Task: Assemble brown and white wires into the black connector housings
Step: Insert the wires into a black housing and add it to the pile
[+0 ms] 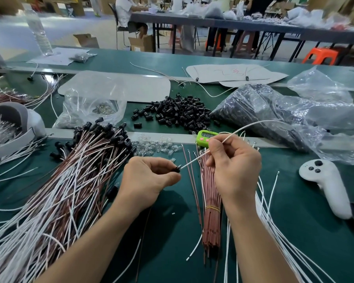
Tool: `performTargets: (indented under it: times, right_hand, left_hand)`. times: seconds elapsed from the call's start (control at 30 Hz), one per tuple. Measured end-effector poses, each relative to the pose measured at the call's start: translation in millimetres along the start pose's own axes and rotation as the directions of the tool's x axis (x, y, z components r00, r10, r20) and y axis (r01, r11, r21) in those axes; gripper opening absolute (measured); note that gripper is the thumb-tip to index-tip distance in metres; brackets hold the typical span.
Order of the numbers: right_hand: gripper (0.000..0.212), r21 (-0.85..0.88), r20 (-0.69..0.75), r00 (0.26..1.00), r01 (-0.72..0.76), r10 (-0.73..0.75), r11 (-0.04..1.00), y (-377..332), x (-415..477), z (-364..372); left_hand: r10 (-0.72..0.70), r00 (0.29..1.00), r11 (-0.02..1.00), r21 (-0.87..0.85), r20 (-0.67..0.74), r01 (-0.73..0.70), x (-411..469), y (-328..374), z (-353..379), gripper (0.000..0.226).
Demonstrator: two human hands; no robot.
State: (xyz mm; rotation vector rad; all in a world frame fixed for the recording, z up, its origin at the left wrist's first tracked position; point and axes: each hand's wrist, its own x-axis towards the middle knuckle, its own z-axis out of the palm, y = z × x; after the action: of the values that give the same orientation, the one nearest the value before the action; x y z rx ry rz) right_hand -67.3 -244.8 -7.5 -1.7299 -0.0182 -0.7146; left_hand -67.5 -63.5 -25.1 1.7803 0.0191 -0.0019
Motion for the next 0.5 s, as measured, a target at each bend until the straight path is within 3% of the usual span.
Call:
performTargets:
  times: [0.33, 0.5]
  right_hand:
    - [0.008, -0.121, 0.018, 0.998, 0.068, -0.066, 0.99, -2.3, -3.8, 3.3]
    - [0.008, -0.092, 0.023, 0.999, 0.03, -0.028, 0.995, -2.1, -2.7, 4.5]
  left_hand:
    - [0.037, 0.999, 0.994, 0.099, -0.014, -0.036, -1.8, -2.1, -1.3, 0.023]
    - [0.081, 0.996, 0.986, 0.149, -0.044, -0.073, -2.9, -2.2, -1.5, 0.024]
